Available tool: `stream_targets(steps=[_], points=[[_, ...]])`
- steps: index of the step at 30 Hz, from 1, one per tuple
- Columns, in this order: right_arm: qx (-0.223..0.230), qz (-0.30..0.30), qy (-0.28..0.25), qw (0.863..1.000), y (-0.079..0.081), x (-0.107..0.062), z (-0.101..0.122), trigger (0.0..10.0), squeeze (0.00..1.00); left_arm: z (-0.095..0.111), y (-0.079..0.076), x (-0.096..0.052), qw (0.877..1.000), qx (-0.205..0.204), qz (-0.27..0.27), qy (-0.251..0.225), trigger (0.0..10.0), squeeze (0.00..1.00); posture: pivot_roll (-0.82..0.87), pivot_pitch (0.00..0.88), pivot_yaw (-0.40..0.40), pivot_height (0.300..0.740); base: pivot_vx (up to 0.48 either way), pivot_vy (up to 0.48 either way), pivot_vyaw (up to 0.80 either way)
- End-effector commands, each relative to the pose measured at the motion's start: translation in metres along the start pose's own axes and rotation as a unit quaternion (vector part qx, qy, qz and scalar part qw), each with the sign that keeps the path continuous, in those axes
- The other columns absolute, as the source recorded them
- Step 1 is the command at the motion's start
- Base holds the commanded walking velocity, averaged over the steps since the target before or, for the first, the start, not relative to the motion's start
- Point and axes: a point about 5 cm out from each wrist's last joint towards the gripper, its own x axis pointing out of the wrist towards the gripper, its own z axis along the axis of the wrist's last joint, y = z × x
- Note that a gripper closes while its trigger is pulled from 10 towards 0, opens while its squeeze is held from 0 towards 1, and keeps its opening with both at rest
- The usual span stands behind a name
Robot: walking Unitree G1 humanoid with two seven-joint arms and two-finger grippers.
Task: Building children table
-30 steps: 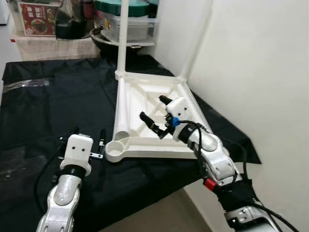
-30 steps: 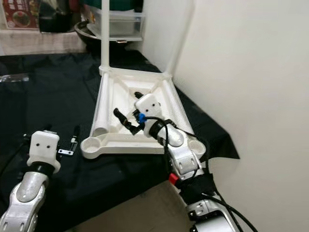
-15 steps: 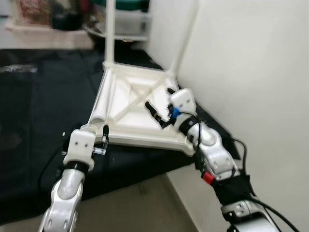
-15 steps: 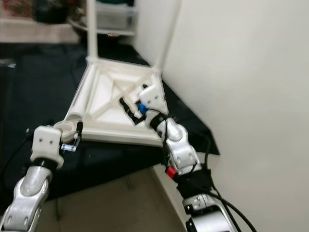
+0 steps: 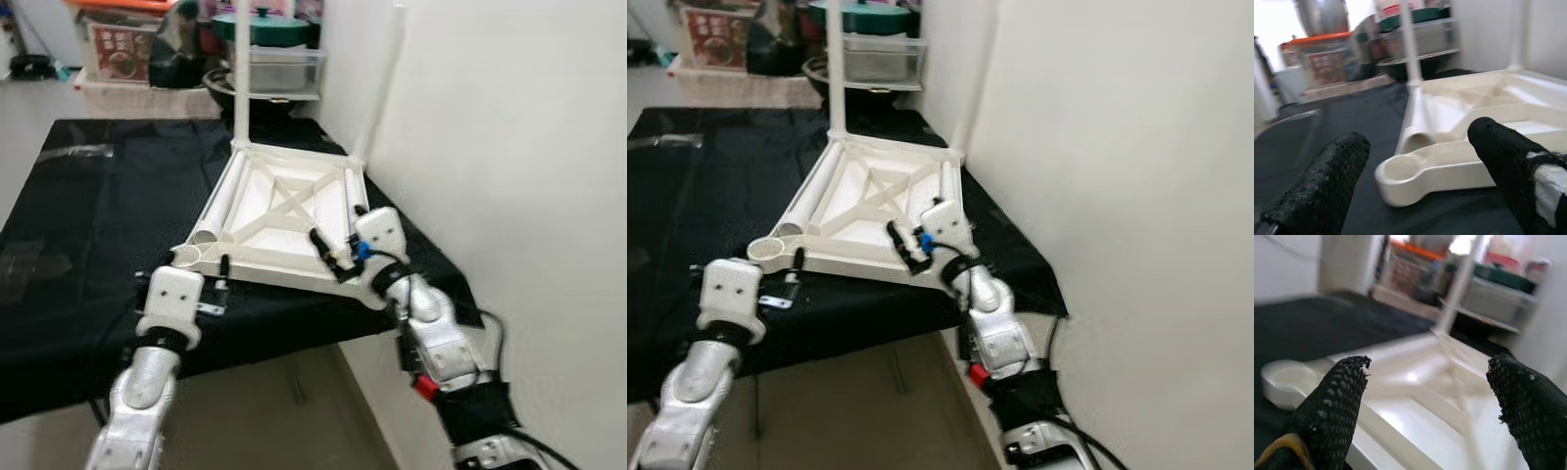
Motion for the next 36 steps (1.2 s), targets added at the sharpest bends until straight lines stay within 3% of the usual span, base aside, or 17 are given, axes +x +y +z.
stream_targets(steps=[1,7,14,24,30,36], points=[[0.009,-0.022,0.010,1.000,-0.004,-0.007,-0.003,10.0,0.00,-0.005,-0.002,0.000,1.000,-0.008,-0.006,0.009,10.0,0.00,0.02,0.000,-0.104,0.740,0.000,0.000,0.00],[-0.001,-0.039,0.009,0.999,-0.004,-0.017,-0.001,10.0,0.00,-0.007,-0.011,0.004,0.999,-0.022,-0.024,0.012,10.0,0.00,-0.05,0.000,-0.043,0.740,0.000,0.000,0.00],[-0.034,-0.098,0.006,0.995,-0.019,-0.035,0.001,10.0,0.00,-0.005,-0.027,0.006,0.997,-0.046,-0.060,0.005,10.0,0.00,-0.08,0.000,-0.016,0.740,0.000,0.000,0.00],[-0.080,-0.092,-0.014,0.992,-0.020,-0.030,0.013,10.0,0.00,0.000,-0.022,0.008,0.997,-0.050,-0.053,-0.012,10.0,0.00,-0.05,0.000,-0.038,0.740,0.135,0.000,0.16],[-0.046,-0.096,-0.020,0.994,-0.018,-0.026,0.014,10.0,0.00,0.003,-0.018,0.008,0.998,-0.047,-0.047,-0.021,10.0,0.00,-0.02,0.000,-0.056,0.740,0.323,0.000,0.27],[-0.046,-0.096,-0.020,0.994,-0.016,-0.024,0.014,10.0,0.00,0.003,-0.016,0.008,0.998,-0.046,-0.045,-0.023,10.0,0.00,-0.02,0.000,-0.059,0.740,0.331,0.000,0.00]])
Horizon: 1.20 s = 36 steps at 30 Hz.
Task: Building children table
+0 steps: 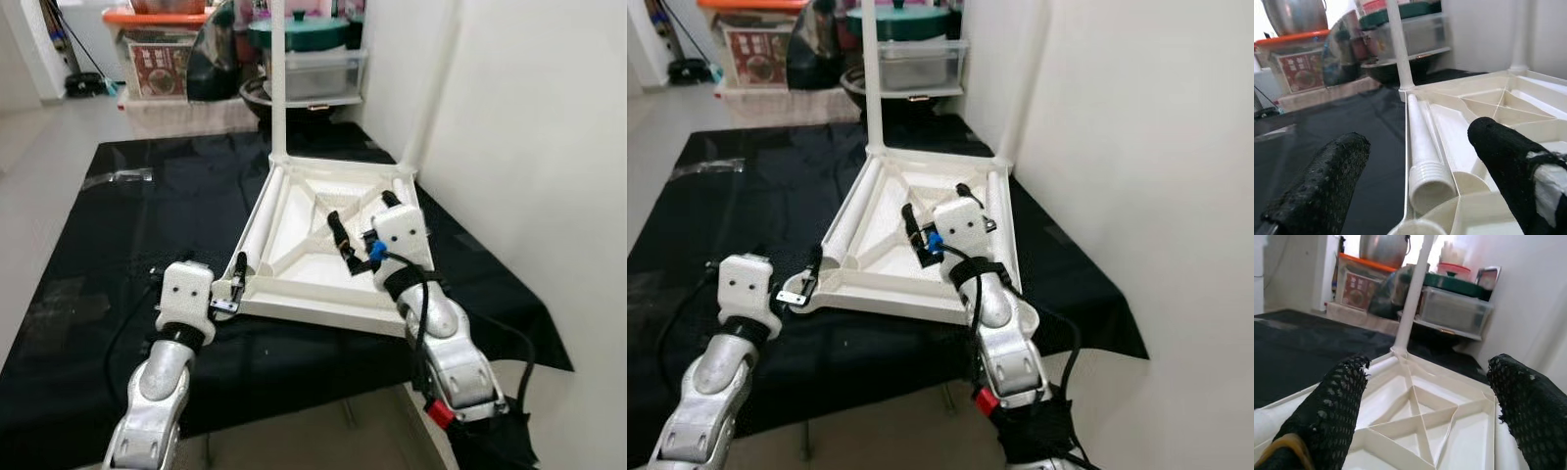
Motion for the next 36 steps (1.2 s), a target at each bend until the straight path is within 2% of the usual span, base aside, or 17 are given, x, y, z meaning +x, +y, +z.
stream_targets(steps=[1,7,13,14,15,18,19,21,22,23,26,28,32,33,34,35,36], points=[[-0.003,-0.003,-0.001,1.000,-0.001,0.000,0.000,10.0,0.00,0.002,-0.001,0.001,1.000,-0.002,-0.003,-0.008,10.0,0.00,-0.02,0.000,-0.059,0.740,0.330,0.000,0.00],[-0.009,-0.005,-0.001,1.000,-0.002,0.001,0.000,10.0,0.00,0.003,-0.001,0.001,1.000,-0.001,-0.003,-0.011,10.0,0.00,-0.01,0.000,-0.062,0.740,0.055,0.000,0.00],[-0.074,-0.008,-0.001,0.997,-0.013,-0.003,-0.002,10.0,0.00,0.002,-0.002,0.000,1.000,0.001,-0.004,-0.009,10.0,0.00,-0.02,0.000,-0.062,0.740,0.000,0.000,0.00],[-0.103,0.007,0.003,0.995,-0.015,-0.006,-0.004,10.0,0.00,0.002,-0.002,-0.001,1.000,0.002,-0.004,-0.008,10.0,0.00,-0.02,0.000,-0.063,0.740,0.000,0.000,0.00],[-0.103,0.007,0.003,0.995,-0.015,-0.006,-0.004,10.0,0.00,0.002,-0.002,-0.001,1.000,0.002,-0.004,-0.008,10.0,0.00,-0.02,0.000,-0.063,0.740,0.000,0.000,0.00],[-0.186,0.095,0.048,0.977,-0.016,-0.028,-0.023,10.0,0.00,0.000,0.000,-0.001,1.000,0.005,-0.001,-0.004,10.0,0.00,-0.02,0.000,-0.066,0.740,0.000,0.000,0.00],[-0.186,0.095,0.048,0.977,-0.016,-0.028,-0.023,10.0,0.00,0.000,0.000,-0.001,1.000,0.005,-0.001,-0.004,10.0,0.00,-0.02,0.000,-0.066,0.740,0.000,0.000,0.00],[-0.214,0.141,0.085,0.963,-0.018,-0.039,-0.036,10.0,0.00,-0.001,0.000,-0.001,1.000,0.005,0.001,-0.003,10.0,0.00,-0.03,0.000,-0.066,0.740,0.000,0.000,0.00],[-0.230,0.181,0.116,0.949,-0.021,-0.050,-0.047,10.0,0.00,-0.001,0.000,-0.001,1.000,0.005,0.002,-0.002,10.0,0.00,-0.03,0.000,-0.065,0.740,0.000,0.000,0.00],[-0.230,0.181,0.116,0.949,-0.021,-0.050,-0.047,10.0,0.00,-0.001,0.000,-0.001,1.000,0.005,0.002,-0.002,10.0,0.00,-0.03,0.000,-0.065,0.740,0.000,0.000,0.00],[-0.250,0.255,0.185,0.916,-0.030,-0.070,-0.067,10.0,0.00,-0.001,-0.003,0.000,1.000,0.003,-0.001,-0.003,10.0,0.00,-0.03,0.000,-0.066,0.740,0.000,0.000,0.00],[-0.250,0.255,0.185,0.916,-0.030,-0.070,-0.067,10.0,0.00,-0.001,-0.003,0.000,1.000,0.003,-0.001,-0.003,10.0,0.00,-0.03,0.000,-0.066,0.740,0.000,0.000,0.00],[-0.258,0.280,0.206,0.901,-0.035,-0.072,-0.070,10.0,0.00,-0.001,-0.003,0.001,1.000,0.003,0.000,-0.003,10.0,0.00,-0.03,0.000,-0.069,0.740,0.000,0.000,0.00],[-0.269,0.283,0.223,0.893,-0.041,-0.073,-0.074,10.0,0.00,-0.001,-0.003,0.001,1.000,0.003,0.002,-0.003,10.0,0.00,-0.03,0.000,-0.070,0.740,0.000,0.000,0.00],[-0.269,0.283,0.223,0.893,-0.041,-0.073,-0.074,10.0,0.00,-0.001,-0.003,0.001,1.000,0.003,0.002,-0.003,10.0,0.00,-0.03,0.000,-0.070,0.740,0.000,0.000,0.00],[-0.284,0.273,0.249,0.885,-0.051,-0.072,-0.079,10.0,0.00,-0.001,-0.001,0.000,1.000,0.004,0.004,-0.003,10.0,0.00,-0.03,0.000,-0.072,0.740,0.000,0.000,0.00],[-0.284,0.273,0.249,0.885,-0.051,-0.072,-0.079,10.0,0.00,-0.001,-0.001,0.000,1.000,0.004,0.004,-0.003,10.0,0.00,-0.03,0.000,-0.072,0.740,0.000,0.000,0.00]])
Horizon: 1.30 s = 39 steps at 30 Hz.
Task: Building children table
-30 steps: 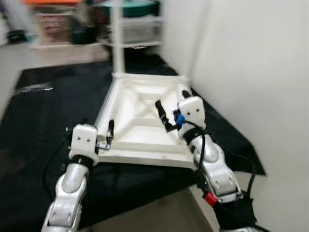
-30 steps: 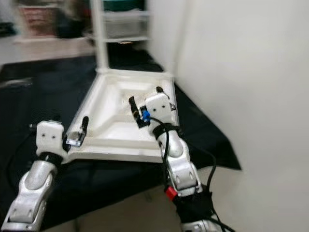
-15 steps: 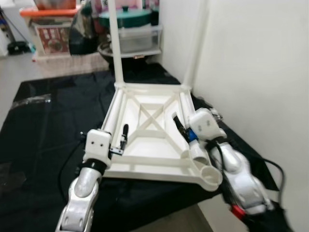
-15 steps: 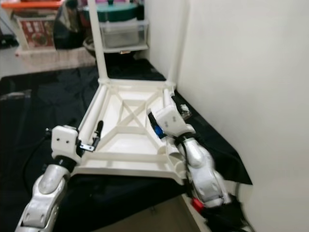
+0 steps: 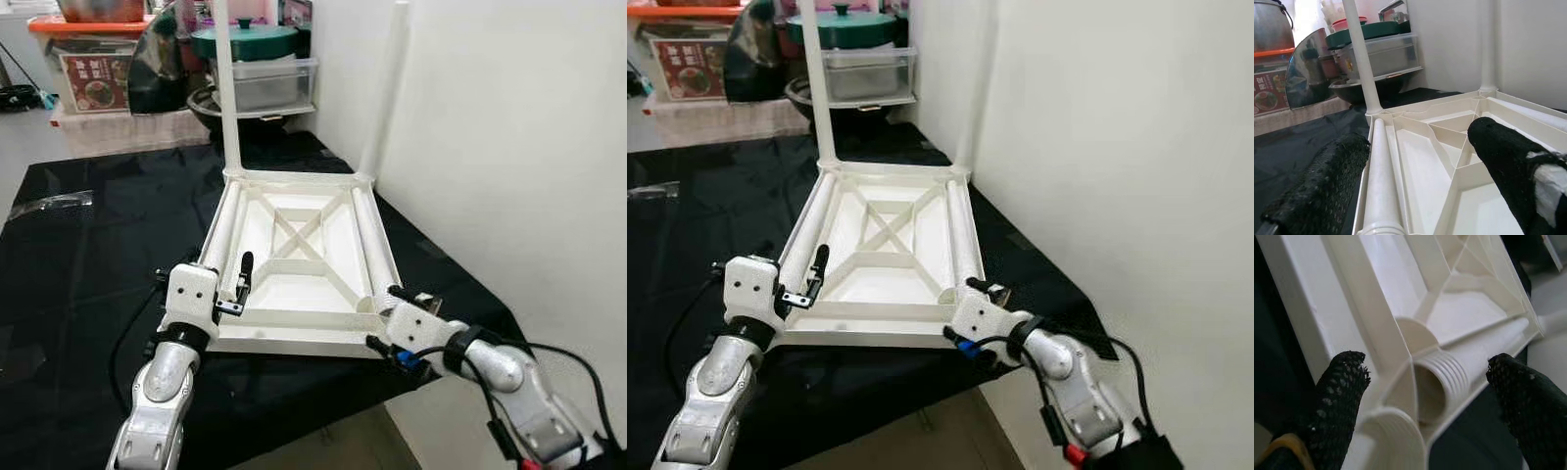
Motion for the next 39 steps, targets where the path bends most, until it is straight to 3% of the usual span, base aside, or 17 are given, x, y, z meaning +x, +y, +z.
stream_targets(steps=[1,4,16,23,39], points=[[0.001,0.003,0.043,0.999,0.000,0.001,-0.014,10.0,0.00,-0.002,0.000,0.000,1.000,0.006,-0.001,0.004,10.0,0.00,-0.02,0.000,-0.076,0.740,0.000,0.000,0.00],[0.015,-0.022,0.060,0.998,-0.012,0.001,-0.017,10.0,0.00,-0.002,0.000,0.000,1.000,0.006,0.000,0.003,10.0,0.00,-0.02,0.000,-0.075,0.740,0.000,0.000,0.00],[0.039,-0.034,0.090,0.995,-0.016,-0.002,-0.023,10.0,0.00,-0.002,-0.001,0.000,1.000,0.006,-0.002,0.004,10.0,0.00,-0.03,0.000,-0.073,0.740,0.000,0.000,0.00],[0.046,-0.064,0.082,0.993,-0.027,0.000,-0.019,10.0,0.00,-0.003,-0.004,0.000,1.000,0.003,-0.003,0.004,10.0,0.00,-0.03,0.000,-0.076,0.740,0.000,0.000,0.00],[0.069,-0.076,0.080,0.991,-0.021,0.020,-0.010,10.0,0.00,-0.002,-0.006,0.001,1.000,0.004,-0.001,0.004,10.0,0.00,-0.01,0.000,-0.092,0.740,0.000,0.000,0.00]])
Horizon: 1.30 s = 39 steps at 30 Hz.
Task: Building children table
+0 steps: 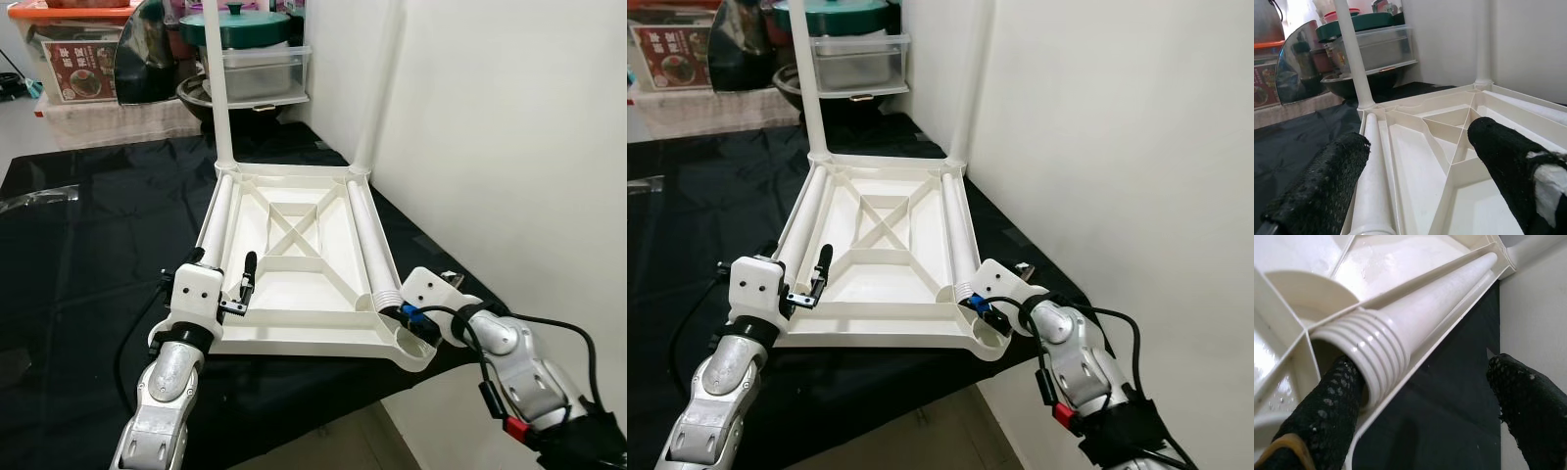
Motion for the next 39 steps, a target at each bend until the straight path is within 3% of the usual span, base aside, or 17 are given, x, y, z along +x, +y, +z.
stream_targets(steps=[1,10,11,12,13,22,26,30,35,37,39], points=[[0.001,0.004,0.010,1.000,0.004,0.003,-0.001,10.0,0.00,-0.003,-0.001,0.000,1.000,0.000,0.000,0.005,10.0,0.00,-0.01,0.000,-0.092,0.740,0.000,0.000,0.00],[0.043,-0.067,-0.003,0.997,0.014,0.016,0.010,10.0,0.00,-0.003,0.000,0.001,1.000,0.004,0.006,0.005,10.0,0.00,-0.01,0.000,-0.099,0.740,0.000,0.000,0.00],[0.057,-0.084,-0.014,0.995,0.014,0.017,0.012,4.5,0.00,-0.003,0.000,0.001,1.000,0.004,0.007,0.005,10.0,0.00,0.00,0.000,-0.103,0.740,0.000,0.000,0.00],[0.057,-0.084,-0.014,0.995,0.014,0.017,0.012,4.5,0.00,-0.003,0.000,0.001,1.000,0.004,0.007,0.005,10.0,0.00,0.00,0.000,-0.103,0.740,0.000,0.000,0.00],[0.075,-0.105,-0.031,0.991,0.013,0.016,0.014,0.0,0.00,-0.003,0.001,0.001,1.000,0.006,0.009,0.005,10.0,0.00,0.00,0.000,-0.103,0.740,0.000,0.000,0.00],[0.111,-0.184,-0.062,0.975,0.002,0.010,0.018,0.0,0.00,-0.005,0.003,0.002,1.000,0.012,0.015,0.010,10.0,0.00,0.00,0.000,-0.095,0.740,0.000,0.000,0.00],[0.136,-0.238,-0.069,0.959,-0.010,0.009,0.020,0.0,0.00,-0.006,0.004,0.003,1.000,0.016,0.019,0.014,10.0,0.00,0.00,0.000,-0.091,0.740,0.000,0.000,0.00],[0.173,-0.247,-0.089,0.949,-0.011,0.010,0.024,0.0,0.00,-0.008,0.007,0.003,0.999,0.018,0.024,0.017,10.0,0.00,0.00,0.000,-0.089,0.740,0.000,0.000,0.00],[0.196,-0.226,-0.100,0.949,-0.004,0.012,0.026,0.0,0.00,-0.008,0.008,0.003,0.999,0.021,0.025,0.020,10.0,0.00,0.01,0.000,-0.090,0.740,0.000,0.000,0.00],[0.225,-0.236,-0.132,0.936,-0.006,0.009,0.032,0.0,0.00,-0.008,0.010,0.003,0.999,0.024,0.028,0.021,10.0,0.00,0.01,0.000,-0.089,0.740,0.000,0.000,0.00],[0.234,-0.237,-0.141,0.932,-0.007,0.008,0.033,0.0,0.00,-0.008,0.010,0.003,0.999,0.025,0.028,0.021,10.0,0.00,0.01,0.000,-0.089,0.740,0.000,0.000,0.00]])
